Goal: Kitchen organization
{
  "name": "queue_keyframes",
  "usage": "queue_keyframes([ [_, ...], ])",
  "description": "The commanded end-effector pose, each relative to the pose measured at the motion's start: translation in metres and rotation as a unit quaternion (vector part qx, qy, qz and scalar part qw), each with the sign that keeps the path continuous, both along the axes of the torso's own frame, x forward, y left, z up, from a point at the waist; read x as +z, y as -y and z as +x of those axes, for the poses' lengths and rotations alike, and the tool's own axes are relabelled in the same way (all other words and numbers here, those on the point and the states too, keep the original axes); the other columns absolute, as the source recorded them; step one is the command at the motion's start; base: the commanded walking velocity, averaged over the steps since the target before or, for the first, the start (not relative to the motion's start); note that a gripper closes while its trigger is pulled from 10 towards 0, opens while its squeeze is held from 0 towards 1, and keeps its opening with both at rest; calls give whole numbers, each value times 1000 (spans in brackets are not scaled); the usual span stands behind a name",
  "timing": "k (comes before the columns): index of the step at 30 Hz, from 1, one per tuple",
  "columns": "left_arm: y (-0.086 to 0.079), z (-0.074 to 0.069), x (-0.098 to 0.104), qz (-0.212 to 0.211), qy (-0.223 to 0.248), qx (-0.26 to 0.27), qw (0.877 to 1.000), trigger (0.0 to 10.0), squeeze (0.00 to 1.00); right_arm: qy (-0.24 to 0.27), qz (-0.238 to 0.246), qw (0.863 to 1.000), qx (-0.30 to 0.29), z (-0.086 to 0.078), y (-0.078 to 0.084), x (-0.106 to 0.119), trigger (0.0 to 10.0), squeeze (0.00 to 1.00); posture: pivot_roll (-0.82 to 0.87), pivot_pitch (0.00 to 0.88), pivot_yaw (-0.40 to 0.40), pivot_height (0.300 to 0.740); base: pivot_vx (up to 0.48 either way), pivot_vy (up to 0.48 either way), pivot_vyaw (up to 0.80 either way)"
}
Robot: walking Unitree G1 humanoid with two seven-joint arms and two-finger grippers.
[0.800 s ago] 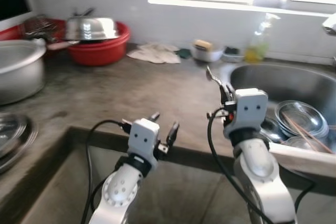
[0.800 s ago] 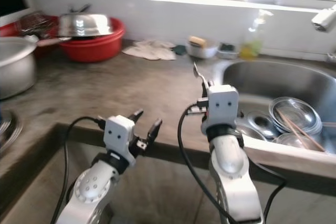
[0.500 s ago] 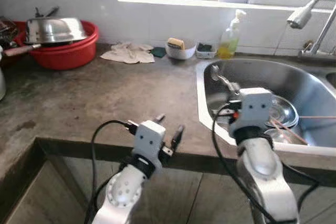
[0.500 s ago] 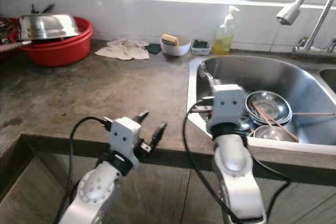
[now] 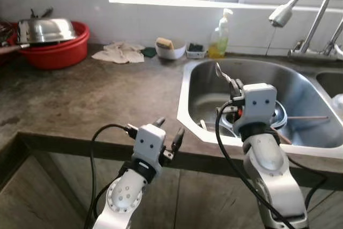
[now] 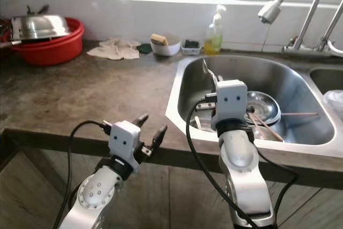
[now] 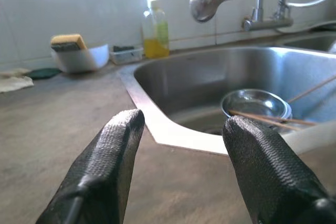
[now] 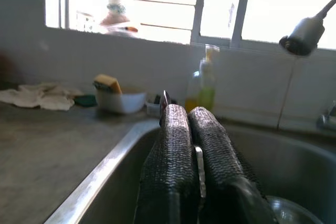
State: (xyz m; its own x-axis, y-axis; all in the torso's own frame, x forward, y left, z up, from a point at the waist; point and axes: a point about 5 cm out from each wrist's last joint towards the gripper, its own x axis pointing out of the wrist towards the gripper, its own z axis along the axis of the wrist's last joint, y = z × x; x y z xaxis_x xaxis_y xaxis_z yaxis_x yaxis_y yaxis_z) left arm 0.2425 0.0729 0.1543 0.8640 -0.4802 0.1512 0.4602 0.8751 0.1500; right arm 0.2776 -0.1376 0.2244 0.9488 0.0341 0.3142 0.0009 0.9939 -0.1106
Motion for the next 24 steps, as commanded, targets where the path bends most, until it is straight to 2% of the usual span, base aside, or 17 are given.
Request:
queue_keyframes([
  [1, 6, -1, 5, 0, 10, -8, 1000, 10000, 0, -3, -4, 1000, -12, 3, 8, 1, 10000, 0, 145, 43, -15, 740, 274, -390, 0],
  [5, 6, -1, 5, 4, 12, -10, 1000, 10000, 0, -5, -13, 1000, -15, 7, 14, 3, 10000, 0, 146, 43, -15, 740, 292, -379, 0],
  [21, 6, -1, 5, 5, 12, -10, 1000, 10000, 0, -6, -14, 1000, -14, 8, 14, 3, 10000, 0, 146, 43, -15, 740, 292, -379, 0],
  [24, 6, -3, 4, 3, 10, -14, 1000, 10000, 0, -6, -20, 1000, -19, 10, 19, 5, 10000, 0, 146, 43, -15, 740, 295, -376, 0],
])
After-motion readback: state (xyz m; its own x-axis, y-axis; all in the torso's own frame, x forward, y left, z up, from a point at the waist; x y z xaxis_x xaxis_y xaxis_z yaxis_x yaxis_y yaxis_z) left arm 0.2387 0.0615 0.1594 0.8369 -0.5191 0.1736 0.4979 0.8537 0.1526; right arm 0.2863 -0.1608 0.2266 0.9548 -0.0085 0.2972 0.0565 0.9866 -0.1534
